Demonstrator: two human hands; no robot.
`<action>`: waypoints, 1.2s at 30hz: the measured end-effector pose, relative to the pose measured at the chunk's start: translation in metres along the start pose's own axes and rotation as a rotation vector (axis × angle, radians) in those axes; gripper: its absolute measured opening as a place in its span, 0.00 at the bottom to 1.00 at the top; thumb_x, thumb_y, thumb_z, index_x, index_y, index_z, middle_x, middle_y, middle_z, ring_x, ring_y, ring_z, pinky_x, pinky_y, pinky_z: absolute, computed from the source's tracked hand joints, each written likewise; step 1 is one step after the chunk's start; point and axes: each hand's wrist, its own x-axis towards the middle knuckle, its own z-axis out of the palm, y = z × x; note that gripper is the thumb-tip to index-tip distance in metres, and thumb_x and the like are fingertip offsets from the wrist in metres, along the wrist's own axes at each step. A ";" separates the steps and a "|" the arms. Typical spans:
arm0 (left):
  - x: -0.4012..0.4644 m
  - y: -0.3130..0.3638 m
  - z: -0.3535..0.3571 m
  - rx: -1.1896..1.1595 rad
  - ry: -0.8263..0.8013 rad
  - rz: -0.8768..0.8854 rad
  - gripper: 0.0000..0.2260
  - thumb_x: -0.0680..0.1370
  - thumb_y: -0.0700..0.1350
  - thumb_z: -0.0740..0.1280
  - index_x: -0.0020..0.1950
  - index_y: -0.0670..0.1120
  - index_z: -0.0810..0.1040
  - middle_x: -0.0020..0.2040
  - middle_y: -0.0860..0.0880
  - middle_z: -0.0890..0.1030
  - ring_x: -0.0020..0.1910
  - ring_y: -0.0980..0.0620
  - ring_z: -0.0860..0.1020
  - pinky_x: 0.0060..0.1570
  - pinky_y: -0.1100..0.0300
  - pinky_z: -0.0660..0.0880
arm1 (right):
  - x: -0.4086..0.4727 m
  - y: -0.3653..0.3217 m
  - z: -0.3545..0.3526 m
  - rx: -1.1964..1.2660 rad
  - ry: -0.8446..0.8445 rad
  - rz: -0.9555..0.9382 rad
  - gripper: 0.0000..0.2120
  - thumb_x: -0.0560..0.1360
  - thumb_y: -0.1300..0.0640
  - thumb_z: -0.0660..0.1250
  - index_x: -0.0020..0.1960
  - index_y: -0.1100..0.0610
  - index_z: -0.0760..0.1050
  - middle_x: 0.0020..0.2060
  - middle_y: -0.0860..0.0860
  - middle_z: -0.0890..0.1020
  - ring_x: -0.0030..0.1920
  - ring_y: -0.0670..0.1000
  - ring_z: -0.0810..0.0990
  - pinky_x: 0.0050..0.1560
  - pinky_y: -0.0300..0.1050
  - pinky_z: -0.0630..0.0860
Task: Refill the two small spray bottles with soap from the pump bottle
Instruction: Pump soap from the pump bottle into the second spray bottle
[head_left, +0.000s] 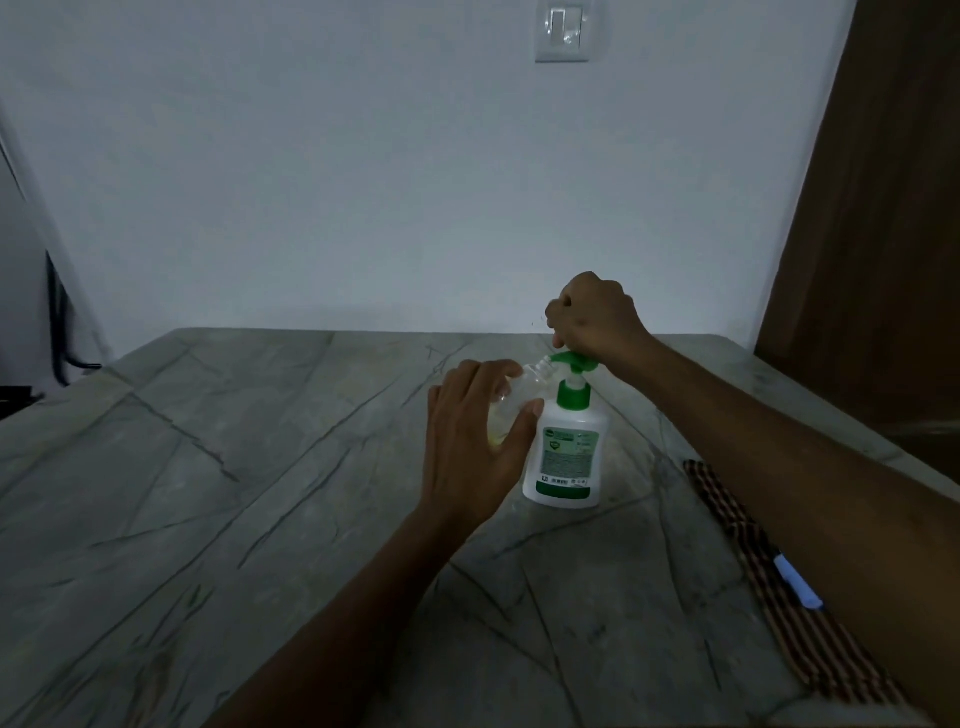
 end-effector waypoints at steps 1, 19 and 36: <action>0.000 0.000 0.001 -0.005 0.003 0.000 0.12 0.78 0.52 0.70 0.59 0.49 0.77 0.49 0.55 0.76 0.48 0.60 0.72 0.53 0.64 0.67 | 0.000 0.000 0.002 -0.006 0.004 -0.008 0.15 0.78 0.57 0.62 0.49 0.68 0.80 0.44 0.61 0.87 0.47 0.61 0.86 0.53 0.59 0.83; -0.004 -0.009 0.005 0.052 -0.086 -0.045 0.15 0.82 0.53 0.65 0.69 0.53 0.76 0.53 0.54 0.77 0.51 0.56 0.74 0.54 0.55 0.71 | 0.004 0.019 0.025 -0.101 -0.111 0.042 0.13 0.78 0.56 0.65 0.37 0.58 0.68 0.34 0.53 0.75 0.34 0.53 0.74 0.33 0.43 0.66; -0.008 -0.004 -0.005 -0.012 -0.094 -0.014 0.19 0.84 0.47 0.56 0.75 0.48 0.70 0.55 0.51 0.75 0.55 0.52 0.73 0.54 0.49 0.71 | 0.004 0.012 0.019 -0.180 -0.116 -0.010 0.15 0.76 0.56 0.65 0.34 0.56 0.64 0.33 0.52 0.72 0.33 0.52 0.70 0.33 0.43 0.64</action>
